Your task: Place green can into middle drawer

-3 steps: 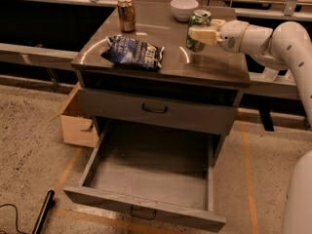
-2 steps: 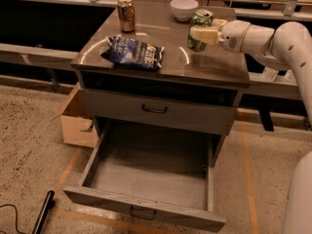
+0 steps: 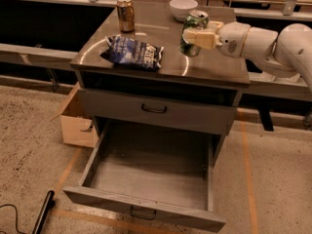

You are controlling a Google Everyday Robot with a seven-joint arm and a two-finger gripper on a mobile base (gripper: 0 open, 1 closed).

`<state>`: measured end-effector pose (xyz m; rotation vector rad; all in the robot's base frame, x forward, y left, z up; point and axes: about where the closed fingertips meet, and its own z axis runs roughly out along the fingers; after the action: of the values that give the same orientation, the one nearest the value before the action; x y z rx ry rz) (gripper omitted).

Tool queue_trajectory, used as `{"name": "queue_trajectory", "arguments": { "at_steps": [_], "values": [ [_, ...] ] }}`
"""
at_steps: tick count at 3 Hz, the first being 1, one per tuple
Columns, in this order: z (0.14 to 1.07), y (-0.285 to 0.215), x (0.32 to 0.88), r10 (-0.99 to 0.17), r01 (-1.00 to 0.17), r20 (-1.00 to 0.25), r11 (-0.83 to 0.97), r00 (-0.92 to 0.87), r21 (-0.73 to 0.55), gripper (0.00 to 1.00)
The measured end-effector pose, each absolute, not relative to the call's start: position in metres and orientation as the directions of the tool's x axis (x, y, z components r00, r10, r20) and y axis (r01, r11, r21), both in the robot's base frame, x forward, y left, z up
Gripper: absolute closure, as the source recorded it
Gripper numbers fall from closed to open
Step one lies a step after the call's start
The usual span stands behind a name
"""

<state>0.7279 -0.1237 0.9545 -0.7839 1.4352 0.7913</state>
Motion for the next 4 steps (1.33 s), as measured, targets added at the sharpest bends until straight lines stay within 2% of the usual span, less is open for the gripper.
{"name": "queue_trajectory", "arguments": {
  "at_steps": [2, 4],
  "values": [
    [0.941, -0.08, 0.668, 0.038, -0.889, -0.998, 0.454, -0.053, 0.064, 1.0],
    [0.916, -0.039, 0.613, 0.044, -0.952, -0.999, 0.306, -0.004, 0.017, 1.0]
  ]
}}
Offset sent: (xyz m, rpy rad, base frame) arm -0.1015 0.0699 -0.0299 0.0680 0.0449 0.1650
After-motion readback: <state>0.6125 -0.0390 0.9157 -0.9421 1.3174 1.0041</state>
